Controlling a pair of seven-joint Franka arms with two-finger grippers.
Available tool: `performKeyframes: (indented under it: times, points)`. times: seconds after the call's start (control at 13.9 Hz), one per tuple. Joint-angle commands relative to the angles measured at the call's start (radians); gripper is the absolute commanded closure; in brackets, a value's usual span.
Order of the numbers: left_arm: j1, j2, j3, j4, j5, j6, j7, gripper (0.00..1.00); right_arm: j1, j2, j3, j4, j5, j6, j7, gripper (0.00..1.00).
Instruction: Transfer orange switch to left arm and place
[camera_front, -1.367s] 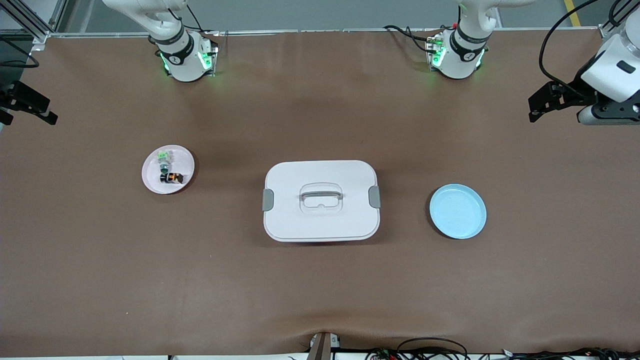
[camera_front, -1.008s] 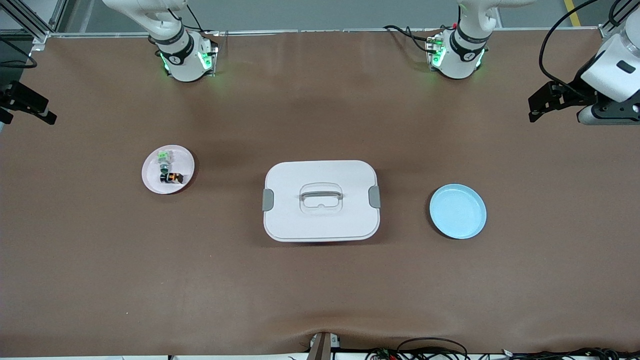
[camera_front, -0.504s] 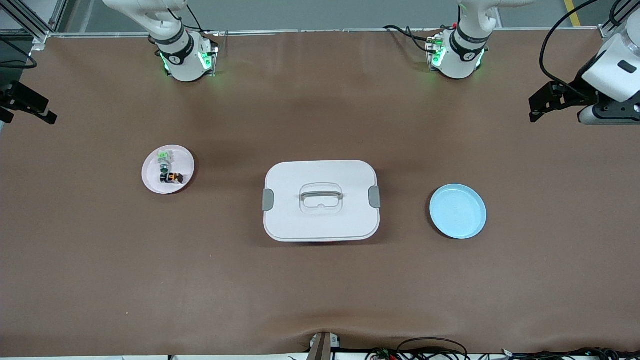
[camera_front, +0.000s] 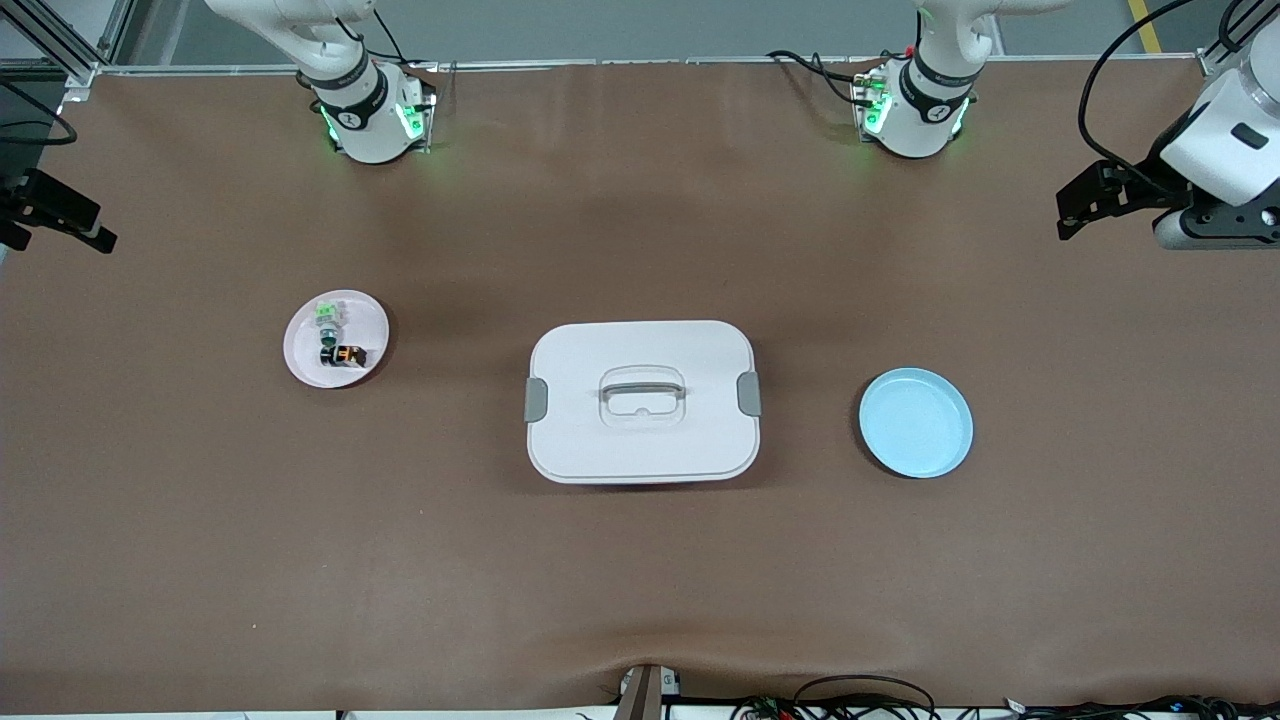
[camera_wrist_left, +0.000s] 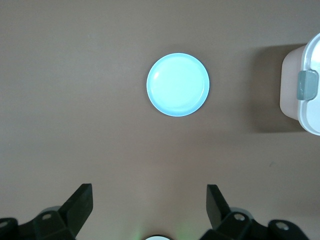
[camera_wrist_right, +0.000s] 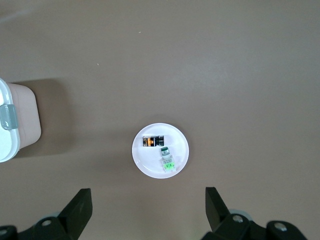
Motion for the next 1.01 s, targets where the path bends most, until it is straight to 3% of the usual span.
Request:
performKeyframes:
  times: [0.0, 0.29, 0.65, 0.94]
  points:
    - [0.008, 0.008, 0.001, 0.025, -0.01, -0.024, 0.008, 0.0, -0.014, -0.003, 0.007, 0.001, 0.008, -0.005, 0.012, 0.0]
    - [0.027, 0.008, -0.001, 0.023, -0.013, -0.024, 0.018, 0.0, -0.014, 0.003, 0.008, -0.057, 0.004, -0.039, 0.012, 0.0]
    - [0.027, 0.008, 0.001, 0.025, -0.013, -0.024, 0.016, 0.0, -0.001, 0.005, 0.012, -0.273, 0.011, 0.133, 0.149, 0.0]
    - [0.027, 0.005, -0.001, 0.025, -0.011, -0.024, 0.018, 0.0, 0.032, 0.032, 0.013, -0.437, 0.031, 0.346, 0.16, 0.0]
